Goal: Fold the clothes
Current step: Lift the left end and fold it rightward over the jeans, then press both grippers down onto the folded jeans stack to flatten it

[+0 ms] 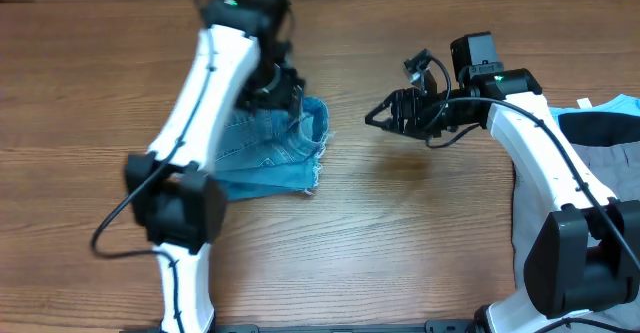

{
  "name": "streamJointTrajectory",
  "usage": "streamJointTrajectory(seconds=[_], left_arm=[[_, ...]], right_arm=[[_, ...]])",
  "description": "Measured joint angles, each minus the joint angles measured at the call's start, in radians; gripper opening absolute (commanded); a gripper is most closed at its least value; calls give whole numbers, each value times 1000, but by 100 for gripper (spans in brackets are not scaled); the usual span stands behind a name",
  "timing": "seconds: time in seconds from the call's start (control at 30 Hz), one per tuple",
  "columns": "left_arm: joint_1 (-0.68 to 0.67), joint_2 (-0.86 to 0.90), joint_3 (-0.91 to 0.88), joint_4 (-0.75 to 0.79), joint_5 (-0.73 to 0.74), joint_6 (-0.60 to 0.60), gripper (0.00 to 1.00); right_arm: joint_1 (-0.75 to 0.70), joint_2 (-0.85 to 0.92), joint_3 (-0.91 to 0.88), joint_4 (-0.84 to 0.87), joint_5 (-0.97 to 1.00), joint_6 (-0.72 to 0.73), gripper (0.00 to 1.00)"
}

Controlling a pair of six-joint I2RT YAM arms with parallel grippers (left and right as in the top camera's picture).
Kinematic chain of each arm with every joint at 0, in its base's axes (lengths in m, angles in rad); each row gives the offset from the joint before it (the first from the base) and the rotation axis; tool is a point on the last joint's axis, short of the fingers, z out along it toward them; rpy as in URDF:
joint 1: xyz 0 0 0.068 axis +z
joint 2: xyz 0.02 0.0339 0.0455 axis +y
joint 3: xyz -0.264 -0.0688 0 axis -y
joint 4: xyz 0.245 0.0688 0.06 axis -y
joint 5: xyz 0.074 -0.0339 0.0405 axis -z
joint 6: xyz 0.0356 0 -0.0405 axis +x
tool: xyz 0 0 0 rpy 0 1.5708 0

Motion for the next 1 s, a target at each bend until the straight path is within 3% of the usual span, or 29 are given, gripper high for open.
streamJointTrajectory(seconds=[0.27,0.37,0.57,0.7,0.87,1.0], left_arm=[[179,-149,31,-55,-3,22,86],[194,-146,15,-68,-3,39,84],[198,-145,-79,-50,-3,54,84],[199,-142,-142,-41,-6,54,83],[215,-137,-200,-40,-16,54,83],[234,-137,-219,-26,-21,55,85]], right_arm=[[83,0,0,180,-83,37,64],[181,0,0,210,7,47,64],[366,1,0,268,374,106,64],[401,27,0,336,507,127,71],[402,108,0,420,571,143,71],[402,156,0,453,555,159,56]])
